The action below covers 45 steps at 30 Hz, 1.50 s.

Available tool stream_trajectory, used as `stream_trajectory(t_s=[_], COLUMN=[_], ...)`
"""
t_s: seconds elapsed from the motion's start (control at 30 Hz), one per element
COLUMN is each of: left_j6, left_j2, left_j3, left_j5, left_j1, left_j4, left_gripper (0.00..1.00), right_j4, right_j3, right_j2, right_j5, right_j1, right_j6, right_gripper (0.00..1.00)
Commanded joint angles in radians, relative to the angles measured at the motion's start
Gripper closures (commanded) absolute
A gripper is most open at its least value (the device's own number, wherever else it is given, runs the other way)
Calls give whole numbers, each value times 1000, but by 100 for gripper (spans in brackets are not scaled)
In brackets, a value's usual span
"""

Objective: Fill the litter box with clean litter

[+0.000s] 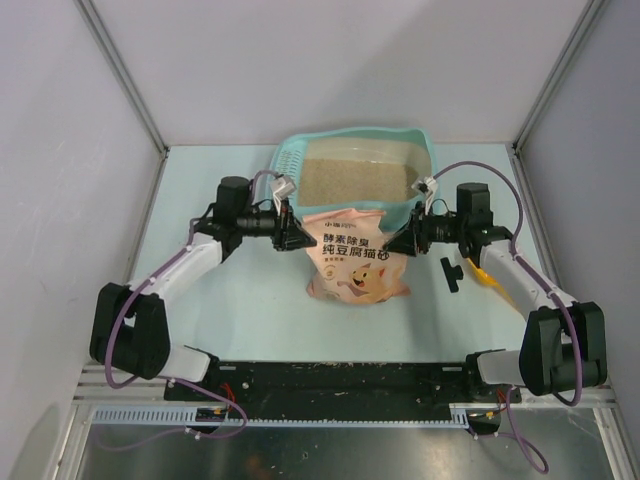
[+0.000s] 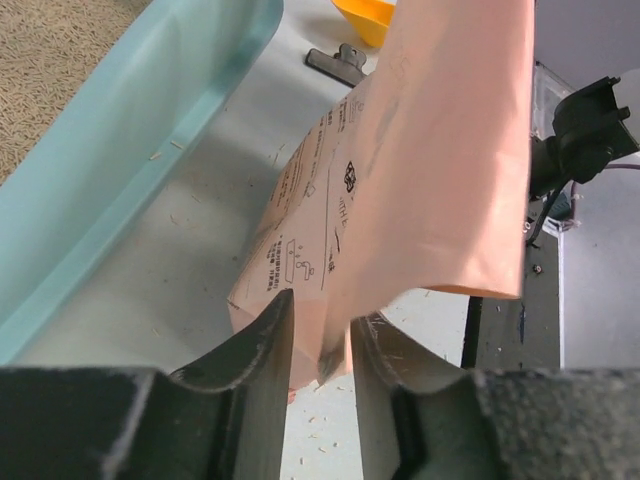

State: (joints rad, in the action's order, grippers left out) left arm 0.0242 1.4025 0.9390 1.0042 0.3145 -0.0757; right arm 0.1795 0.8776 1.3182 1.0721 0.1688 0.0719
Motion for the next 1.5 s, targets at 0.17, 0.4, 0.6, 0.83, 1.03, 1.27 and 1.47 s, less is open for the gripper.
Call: stream_trajectory(t_s=[0.17,0.4,0.6,0.83,1.03,1.27,1.47], left_j6=[-67,-130,-187,-201,-268,-290,-319], left_j2=[46,78,95,95,35,-31,47], left_j3=[75,89,69,46,-9,-66,-8], left_j5=[-1,1,24,60,100,57,141], left_j1=[46,47,47,44,-21,-64,-104], left_j4=[36,73,152,155,125,8,1], left_gripper=[60,60,84,100,100,100,100], right_j4=[-247,-264,-299,-420,-544,-568,-506], right_j3=[-34,-57,-86,-112,-108,-77,-29], right_j2=[15,36,26,45,61,101,125], right_j5=[8,15,9,28,164,322,344], right_j1=[-11,-9,-12,-37,-78,-51,-45], right_j6=[-187,-181,-237,-369,-556,-748,-738], right_gripper=[58,58,64,89,100,100,100])
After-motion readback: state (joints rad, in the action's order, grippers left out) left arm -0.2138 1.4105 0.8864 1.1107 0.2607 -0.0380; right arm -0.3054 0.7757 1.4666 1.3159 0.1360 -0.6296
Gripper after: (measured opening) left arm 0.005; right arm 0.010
